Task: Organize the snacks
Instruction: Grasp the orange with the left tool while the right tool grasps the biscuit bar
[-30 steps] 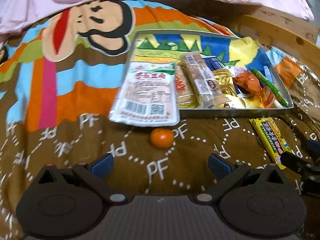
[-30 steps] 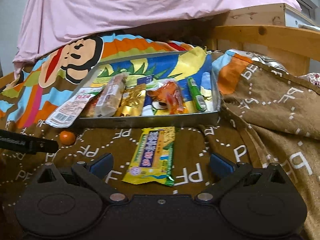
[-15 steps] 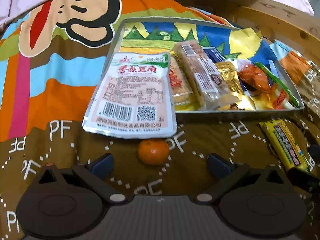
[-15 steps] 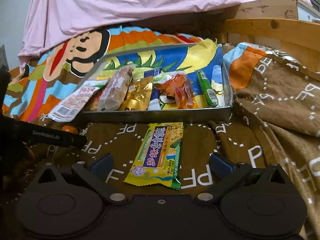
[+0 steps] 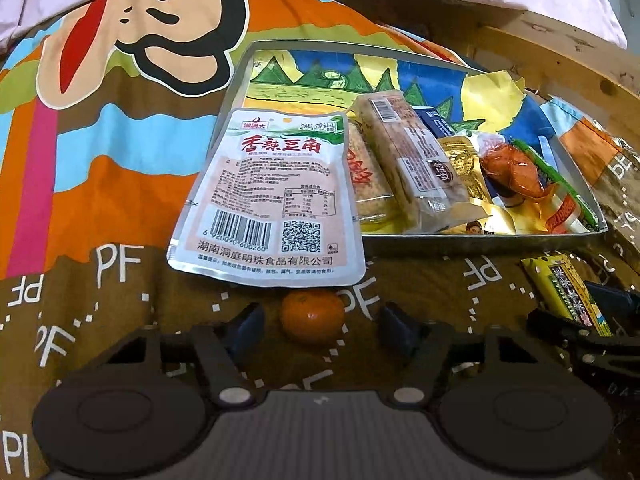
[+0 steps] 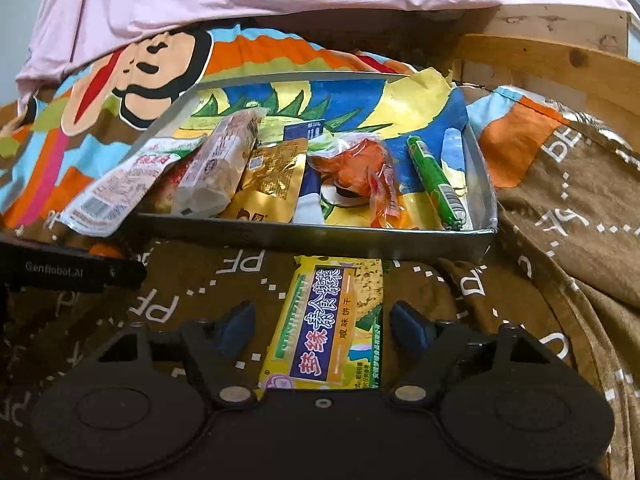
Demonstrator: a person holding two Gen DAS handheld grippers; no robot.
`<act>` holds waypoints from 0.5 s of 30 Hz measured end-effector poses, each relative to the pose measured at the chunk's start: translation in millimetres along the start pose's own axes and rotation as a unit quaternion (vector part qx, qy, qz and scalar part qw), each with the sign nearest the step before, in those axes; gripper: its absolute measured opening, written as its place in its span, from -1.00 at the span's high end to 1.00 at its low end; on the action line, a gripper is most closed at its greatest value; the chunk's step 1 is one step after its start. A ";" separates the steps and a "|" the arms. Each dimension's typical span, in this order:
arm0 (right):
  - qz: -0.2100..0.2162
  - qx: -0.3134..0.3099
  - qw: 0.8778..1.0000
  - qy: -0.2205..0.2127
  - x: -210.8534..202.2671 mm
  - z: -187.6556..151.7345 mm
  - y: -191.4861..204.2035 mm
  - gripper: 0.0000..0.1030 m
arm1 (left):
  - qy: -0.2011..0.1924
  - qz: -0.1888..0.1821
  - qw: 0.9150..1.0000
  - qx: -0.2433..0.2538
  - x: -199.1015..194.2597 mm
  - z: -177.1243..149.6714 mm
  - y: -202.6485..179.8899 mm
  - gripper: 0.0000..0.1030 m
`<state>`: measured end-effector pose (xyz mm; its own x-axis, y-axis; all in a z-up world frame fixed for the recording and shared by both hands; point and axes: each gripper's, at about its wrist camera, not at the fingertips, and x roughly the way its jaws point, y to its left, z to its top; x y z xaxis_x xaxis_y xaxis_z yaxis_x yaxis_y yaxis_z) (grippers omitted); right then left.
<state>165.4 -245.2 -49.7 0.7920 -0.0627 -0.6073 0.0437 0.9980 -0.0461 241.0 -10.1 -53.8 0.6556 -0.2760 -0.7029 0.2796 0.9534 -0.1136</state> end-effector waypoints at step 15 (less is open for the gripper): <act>-0.010 -0.007 1.000 0.002 -4.8 -2.8 5.0 -0.04 | -0.007 0.006 1.000 -0.013 -15.8 -4.9 -2.0 0.29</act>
<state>160.1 -239.9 -49.3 0.7881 -0.0837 -0.6099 0.0514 0.9962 -0.0703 226.6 -7.1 -45.9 0.6683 -0.2657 -0.6948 0.2530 0.9595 -0.1235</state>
